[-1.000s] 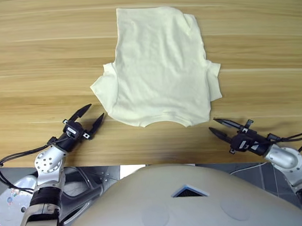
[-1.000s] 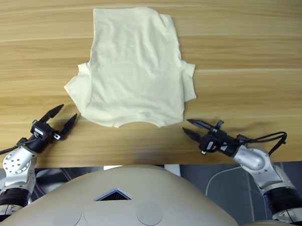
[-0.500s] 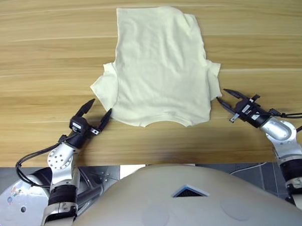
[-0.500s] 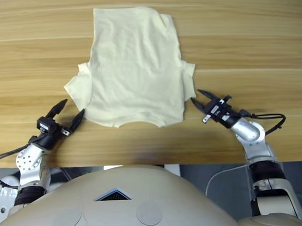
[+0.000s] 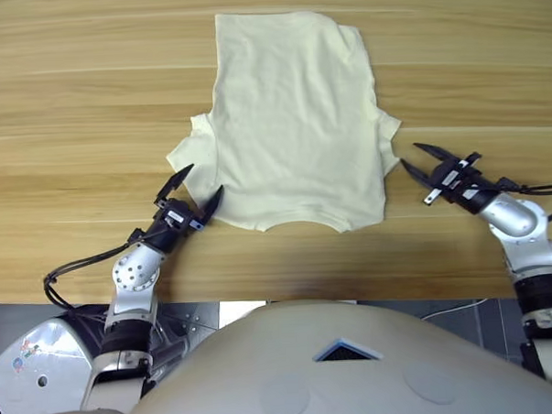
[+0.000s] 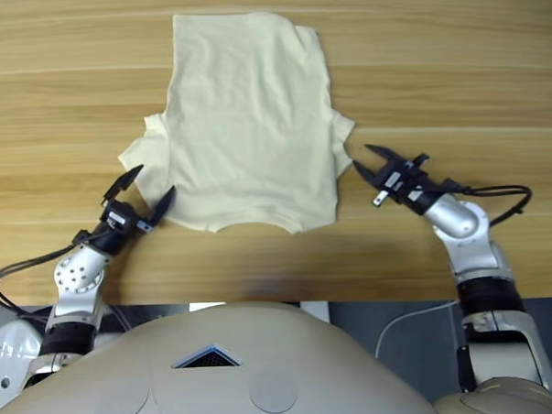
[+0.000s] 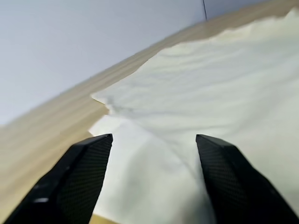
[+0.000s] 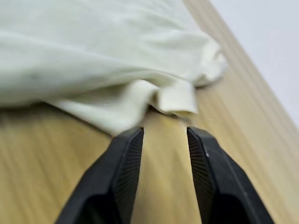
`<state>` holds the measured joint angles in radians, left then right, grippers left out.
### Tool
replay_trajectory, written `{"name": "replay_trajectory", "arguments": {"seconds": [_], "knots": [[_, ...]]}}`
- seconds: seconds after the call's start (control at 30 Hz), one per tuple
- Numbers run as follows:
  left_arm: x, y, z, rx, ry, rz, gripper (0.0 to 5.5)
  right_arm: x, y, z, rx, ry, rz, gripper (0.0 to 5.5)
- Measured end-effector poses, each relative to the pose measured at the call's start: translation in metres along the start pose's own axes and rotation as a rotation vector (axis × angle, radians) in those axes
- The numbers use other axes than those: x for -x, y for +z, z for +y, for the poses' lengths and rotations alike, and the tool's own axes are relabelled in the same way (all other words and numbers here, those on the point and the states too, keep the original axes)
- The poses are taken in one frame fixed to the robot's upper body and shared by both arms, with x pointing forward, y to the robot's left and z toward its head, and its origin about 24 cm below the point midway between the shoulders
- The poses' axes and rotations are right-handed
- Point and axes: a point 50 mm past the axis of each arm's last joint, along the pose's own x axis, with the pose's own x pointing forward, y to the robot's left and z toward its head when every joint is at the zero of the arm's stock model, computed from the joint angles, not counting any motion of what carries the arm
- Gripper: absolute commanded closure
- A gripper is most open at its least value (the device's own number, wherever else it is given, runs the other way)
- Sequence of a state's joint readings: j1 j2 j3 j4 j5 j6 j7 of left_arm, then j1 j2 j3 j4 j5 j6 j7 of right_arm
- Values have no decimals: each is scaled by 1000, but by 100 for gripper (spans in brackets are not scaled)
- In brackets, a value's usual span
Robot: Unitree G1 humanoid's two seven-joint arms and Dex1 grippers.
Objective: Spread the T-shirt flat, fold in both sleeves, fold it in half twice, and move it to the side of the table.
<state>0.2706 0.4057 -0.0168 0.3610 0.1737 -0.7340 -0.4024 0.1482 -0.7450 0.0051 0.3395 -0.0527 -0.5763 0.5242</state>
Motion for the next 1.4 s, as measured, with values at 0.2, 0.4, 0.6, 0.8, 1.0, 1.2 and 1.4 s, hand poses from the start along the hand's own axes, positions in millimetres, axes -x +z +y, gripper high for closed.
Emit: {"name": "replay_trajectory", "arguments": {"seconds": [0.2,0.4,0.6,0.8,1.0,1.2,1.4], "knots": [[-3,0,-1,-53,28,8,220,4,15,-27,59,-77,-41,377],[-6,1,-1,-65,30,9,220,-16,35,-2,58,43,-130,377],[-8,2,-2,-72,20,4,220,-30,33,9,73,102,-111,377],[-9,2,-2,-72,16,3,220,-39,16,23,58,157,-37,377],[-9,2,-2,-68,13,1,220,-46,14,28,68,153,-39,377],[-11,3,-4,-66,5,-4,220,-33,3,24,87,124,8,377],[-11,4,-5,-61,15,2,220,10,-18,8,102,84,132,377]]}}
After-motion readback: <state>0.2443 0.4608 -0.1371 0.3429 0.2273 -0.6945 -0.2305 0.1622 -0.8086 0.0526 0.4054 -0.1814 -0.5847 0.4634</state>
